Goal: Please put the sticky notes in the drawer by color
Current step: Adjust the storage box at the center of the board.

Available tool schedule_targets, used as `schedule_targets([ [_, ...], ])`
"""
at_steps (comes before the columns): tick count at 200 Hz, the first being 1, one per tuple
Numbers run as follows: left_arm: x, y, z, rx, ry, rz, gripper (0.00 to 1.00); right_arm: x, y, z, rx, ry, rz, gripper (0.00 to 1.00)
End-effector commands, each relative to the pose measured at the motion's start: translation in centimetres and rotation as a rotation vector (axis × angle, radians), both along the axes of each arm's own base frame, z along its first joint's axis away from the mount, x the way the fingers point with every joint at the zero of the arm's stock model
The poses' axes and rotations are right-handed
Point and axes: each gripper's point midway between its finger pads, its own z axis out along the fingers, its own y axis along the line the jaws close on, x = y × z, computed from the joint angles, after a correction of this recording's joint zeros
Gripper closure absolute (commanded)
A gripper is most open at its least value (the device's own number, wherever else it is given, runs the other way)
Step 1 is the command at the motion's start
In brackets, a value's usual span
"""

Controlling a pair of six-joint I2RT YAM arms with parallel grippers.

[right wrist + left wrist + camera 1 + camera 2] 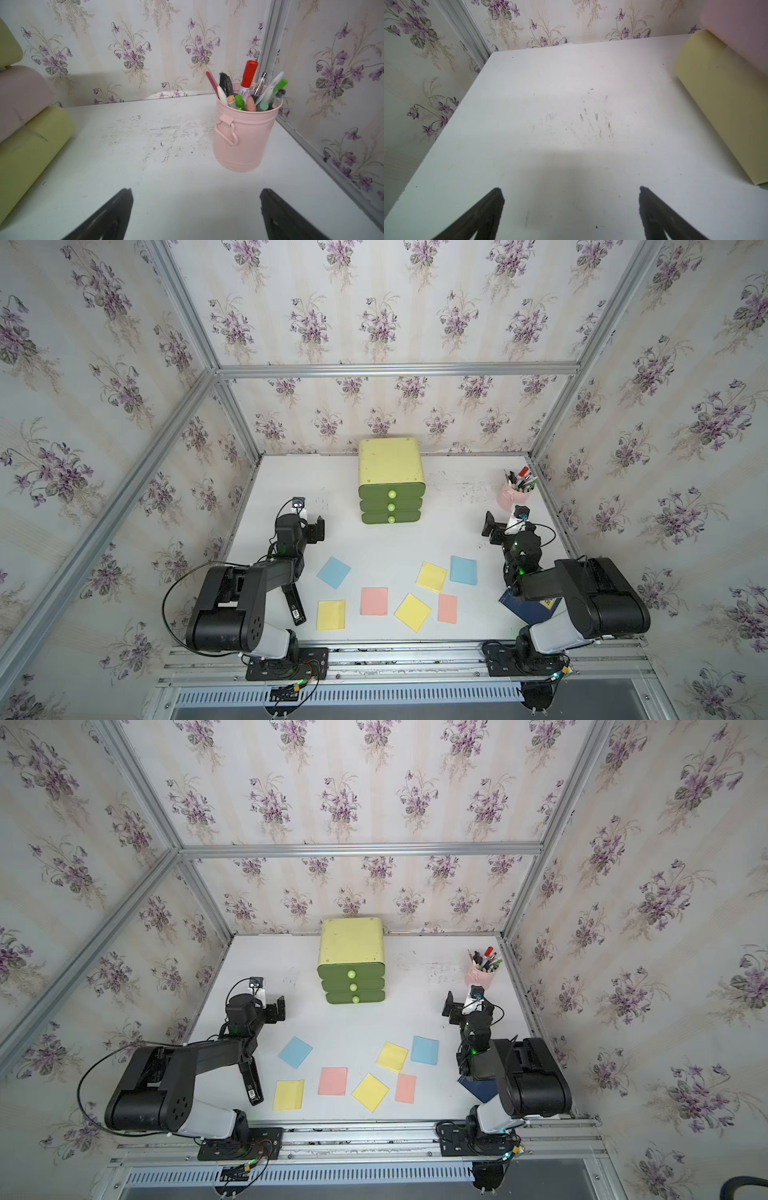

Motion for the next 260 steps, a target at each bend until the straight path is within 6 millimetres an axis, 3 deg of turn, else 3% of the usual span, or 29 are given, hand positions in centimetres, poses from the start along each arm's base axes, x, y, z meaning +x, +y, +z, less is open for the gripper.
schedule_targets([
  [1,0.2,0.1,0.3,0.007,-0.008,0.0,0.0,0.1,0.1,0.7,-0.003,-0.028,0.004,0.0],
  [175,-0.1,0.6,0.7,0.004,-0.024,0.033,0.0,0.0,0.1,0.8,-0.003,-0.033,0.007,0.0],
  [218,-2.3,1.4,6.1,-0.003,-0.118,0.087,0.0,0.2,0.4,3.6,-0.007,-0.026,0.025,0.0],
  [239,-3.1,0.4,8.9,-0.096,-0.174,0.061,0.0,0.8,1.0,5.8,0.04,-0.005,0.047,0.0],
  [260,-3.6,-0.6,11.7,-0.276,-0.171,0.065,0.0,2.0,2.9,8.1,0.13,0.053,0.14,0.0],
])
